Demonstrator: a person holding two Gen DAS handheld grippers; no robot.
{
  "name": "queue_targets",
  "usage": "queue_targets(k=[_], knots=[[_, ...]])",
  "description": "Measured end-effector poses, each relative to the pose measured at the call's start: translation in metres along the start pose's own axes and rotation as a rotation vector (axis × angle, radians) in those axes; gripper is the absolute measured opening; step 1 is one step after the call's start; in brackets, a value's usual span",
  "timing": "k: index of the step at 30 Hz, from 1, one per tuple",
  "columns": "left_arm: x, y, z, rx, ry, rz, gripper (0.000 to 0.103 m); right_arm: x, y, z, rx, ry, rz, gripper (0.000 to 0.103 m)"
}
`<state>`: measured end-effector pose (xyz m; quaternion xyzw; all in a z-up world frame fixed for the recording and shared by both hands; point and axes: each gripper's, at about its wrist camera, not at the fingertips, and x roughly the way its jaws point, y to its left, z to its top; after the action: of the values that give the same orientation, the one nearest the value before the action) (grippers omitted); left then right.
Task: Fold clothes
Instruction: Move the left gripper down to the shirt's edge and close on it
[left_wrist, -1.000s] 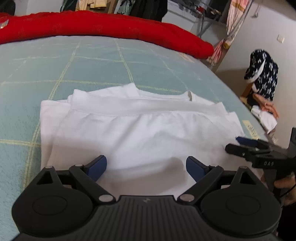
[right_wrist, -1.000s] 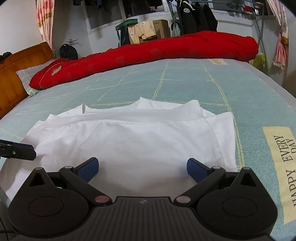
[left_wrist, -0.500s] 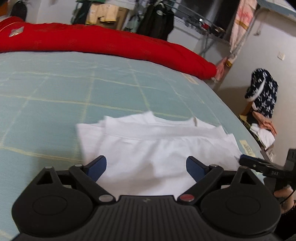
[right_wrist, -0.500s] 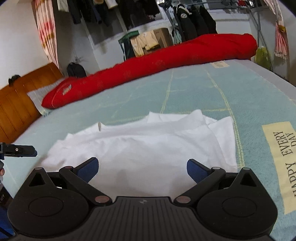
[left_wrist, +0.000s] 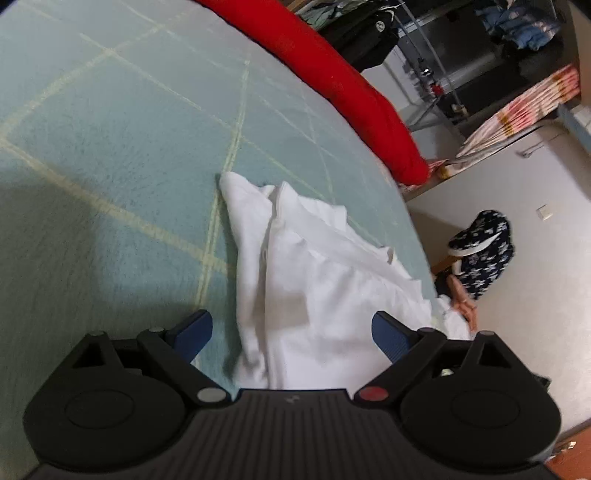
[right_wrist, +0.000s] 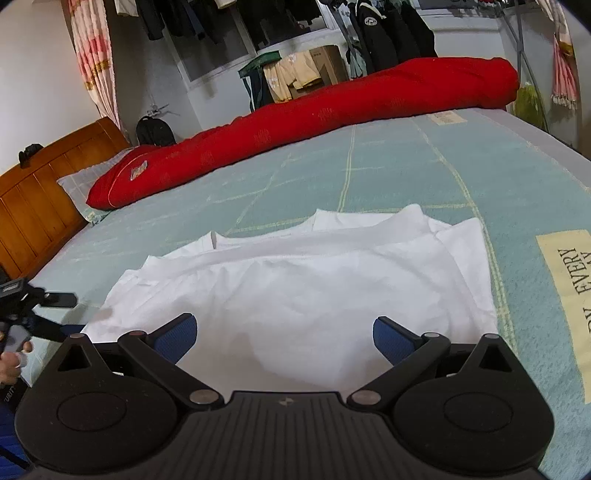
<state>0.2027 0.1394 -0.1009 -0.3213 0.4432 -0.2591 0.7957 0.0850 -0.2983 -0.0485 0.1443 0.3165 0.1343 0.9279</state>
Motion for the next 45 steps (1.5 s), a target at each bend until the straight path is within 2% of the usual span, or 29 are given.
queue_targets(k=[8, 10, 15, 18, 25, 28, 31, 35, 38, 41, 42, 43, 44, 45], knots=[[0.050, 0.001, 0.036, 0.013, 0.071, -0.110, 0.093, 0.006, 0.003, -0.002, 0.004, 0.026, -0.036, 0.103], [0.057, -0.003, 0.038, 0.029, 0.097, -0.107, 0.093, 0.007, 0.005, -0.001, 0.002, 0.024, -0.036, 0.103], [0.046, -0.003, 0.024, 0.048, 0.189, -0.163, 0.093, 0.005, 0.010, -0.001, -0.015, 0.028, -0.022, 0.103], [0.045, 0.003, 0.022, 0.044, 0.201, -0.199, 0.094, 0.006, 0.010, -0.002, -0.017, 0.038, -0.018, 0.103], [0.079, -0.001, 0.045, 0.040, 0.216, -0.213, 0.094, 0.010, 0.017, -0.001, -0.028, 0.052, -0.015, 0.103], [0.080, -0.010, 0.040, 0.071, 0.267, -0.214, 0.094, 0.009, 0.020, 0.003, -0.046, 0.043, -0.018, 0.103], [0.075, -0.008, 0.031, 0.073, 0.318, -0.249, 0.094, 0.007, 0.020, 0.005, -0.054, 0.037, -0.021, 0.103], [0.082, 0.003, 0.031, 0.039, 0.311, -0.283, 0.094, 0.012, 0.015, 0.002, -0.024, 0.048, -0.003, 0.103], [0.088, 0.001, 0.033, 0.062, 0.308, -0.258, 0.092, 0.017, 0.017, -0.001, -0.033, 0.062, -0.007, 0.103], [0.091, 0.001, 0.035, 0.077, 0.299, -0.228, 0.081, 0.018, 0.021, -0.003, -0.057, 0.065, -0.008, 0.103], [0.090, 0.006, 0.035, 0.057, 0.286, -0.219, 0.070, 0.018, 0.021, -0.004, -0.059, 0.064, -0.007, 0.103], [0.088, 0.011, 0.034, 0.040, 0.277, -0.206, 0.052, 0.018, 0.020, -0.005, -0.056, 0.065, -0.006, 0.103], [0.088, 0.017, 0.033, 0.017, 0.274, -0.189, 0.040, 0.017, 0.019, -0.005, -0.053, 0.065, -0.005, 0.103], [0.089, 0.023, 0.033, -0.012, 0.274, -0.171, 0.023, 0.017, 0.018, -0.006, -0.051, 0.066, -0.005, 0.103]])
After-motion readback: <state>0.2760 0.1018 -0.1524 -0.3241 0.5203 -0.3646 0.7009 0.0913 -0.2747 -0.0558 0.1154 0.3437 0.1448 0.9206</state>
